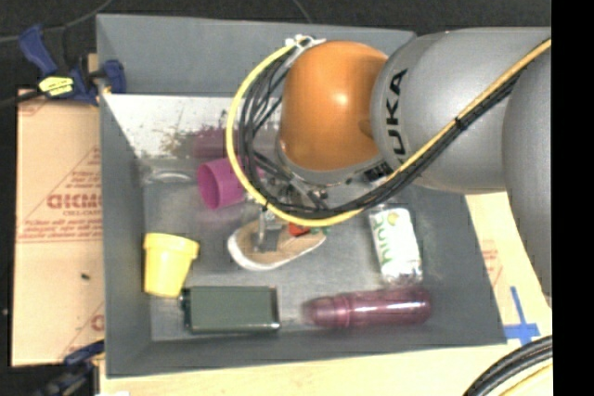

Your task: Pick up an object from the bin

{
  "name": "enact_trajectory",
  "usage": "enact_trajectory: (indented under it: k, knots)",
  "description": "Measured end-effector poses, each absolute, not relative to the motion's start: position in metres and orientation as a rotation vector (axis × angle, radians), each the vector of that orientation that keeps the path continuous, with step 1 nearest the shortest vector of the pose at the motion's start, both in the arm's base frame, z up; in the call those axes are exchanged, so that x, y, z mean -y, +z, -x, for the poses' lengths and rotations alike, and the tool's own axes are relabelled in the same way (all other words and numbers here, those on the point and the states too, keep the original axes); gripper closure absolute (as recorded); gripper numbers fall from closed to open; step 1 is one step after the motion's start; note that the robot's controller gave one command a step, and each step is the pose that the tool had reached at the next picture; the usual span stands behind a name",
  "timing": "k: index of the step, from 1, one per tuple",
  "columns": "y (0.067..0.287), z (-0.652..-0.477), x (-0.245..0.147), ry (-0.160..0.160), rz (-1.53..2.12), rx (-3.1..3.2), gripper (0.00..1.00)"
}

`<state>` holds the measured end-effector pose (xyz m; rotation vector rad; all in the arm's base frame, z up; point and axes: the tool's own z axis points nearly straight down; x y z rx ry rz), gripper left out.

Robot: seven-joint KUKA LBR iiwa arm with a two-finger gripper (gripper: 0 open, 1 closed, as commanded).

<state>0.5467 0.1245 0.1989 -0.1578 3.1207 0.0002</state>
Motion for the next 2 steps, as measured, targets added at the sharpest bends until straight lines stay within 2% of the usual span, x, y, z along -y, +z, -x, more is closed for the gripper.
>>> enact_trajectory:
  k: [1, 2]
  knots:
    - [0.199, -0.547, -0.124, -0.001, 0.159, -3.120, 1.00]
    - [0.271, -0.542, -0.126, 0.001, 0.128, -3.124, 1.00]
